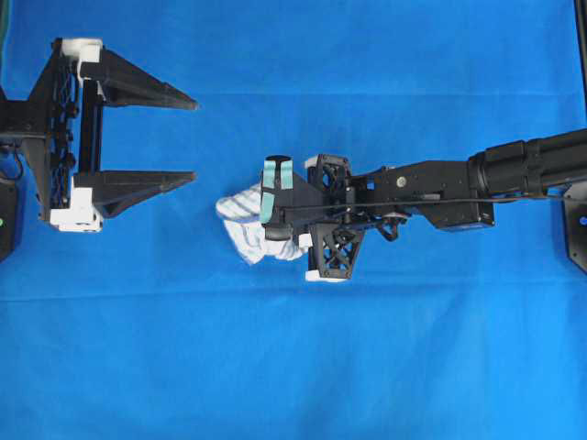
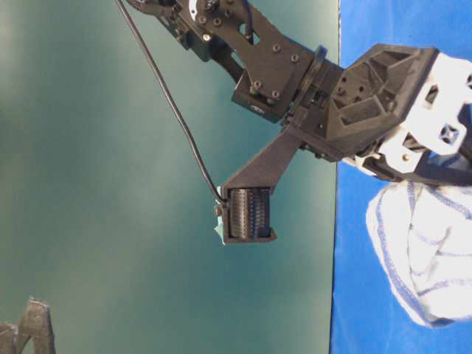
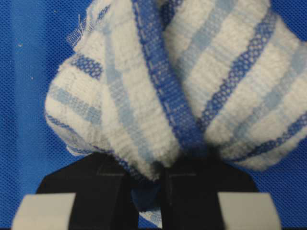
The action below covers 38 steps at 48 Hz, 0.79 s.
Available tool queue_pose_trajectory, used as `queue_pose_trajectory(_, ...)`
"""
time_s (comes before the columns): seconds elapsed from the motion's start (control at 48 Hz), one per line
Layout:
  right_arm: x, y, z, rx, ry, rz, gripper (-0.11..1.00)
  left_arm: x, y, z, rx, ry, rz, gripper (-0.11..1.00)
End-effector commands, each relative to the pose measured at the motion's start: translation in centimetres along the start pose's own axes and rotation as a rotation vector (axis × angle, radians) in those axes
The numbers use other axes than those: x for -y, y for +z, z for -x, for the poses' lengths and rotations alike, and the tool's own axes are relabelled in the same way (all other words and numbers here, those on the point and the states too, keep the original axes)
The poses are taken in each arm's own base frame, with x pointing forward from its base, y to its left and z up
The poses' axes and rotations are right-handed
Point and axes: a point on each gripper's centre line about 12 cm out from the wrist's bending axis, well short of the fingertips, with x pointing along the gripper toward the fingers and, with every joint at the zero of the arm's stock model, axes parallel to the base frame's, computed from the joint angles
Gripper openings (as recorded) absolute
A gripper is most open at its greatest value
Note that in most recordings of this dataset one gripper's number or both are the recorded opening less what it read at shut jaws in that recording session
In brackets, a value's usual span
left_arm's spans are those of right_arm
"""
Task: Hand over the towel.
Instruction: 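Lower the held towel toward the table with the right gripper, then open the right gripper to release the towel on the table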
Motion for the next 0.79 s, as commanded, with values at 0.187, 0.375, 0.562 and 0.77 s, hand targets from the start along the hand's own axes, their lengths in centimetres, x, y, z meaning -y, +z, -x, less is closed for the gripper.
queue_pose_trajectory(0.187,0.1,1.0,1.9,0.031,0.001,-0.044,0.12,0.0,0.9,-0.1,0.026,-0.002,0.002,0.92)
queue_pose_trajectory(0.375,0.1,1.4,3.1,0.051,-0.004,-0.056,0.53,0.1,0.9,-0.1,0.026,-0.002,0.0,0.92)
queue_pose_trajectory(0.562,0.1,3.0,7.4,0.143,-0.003,-0.047,0.7,0.1,1.0,0.0,0.029,-0.005,0.001,0.92)
queue_pose_trajectory(0.77,0.1,4.6,14.9,0.329,-0.006,-0.026,0.71,0.3,1.0,0.1,0.03,-0.009,0.002,0.92)
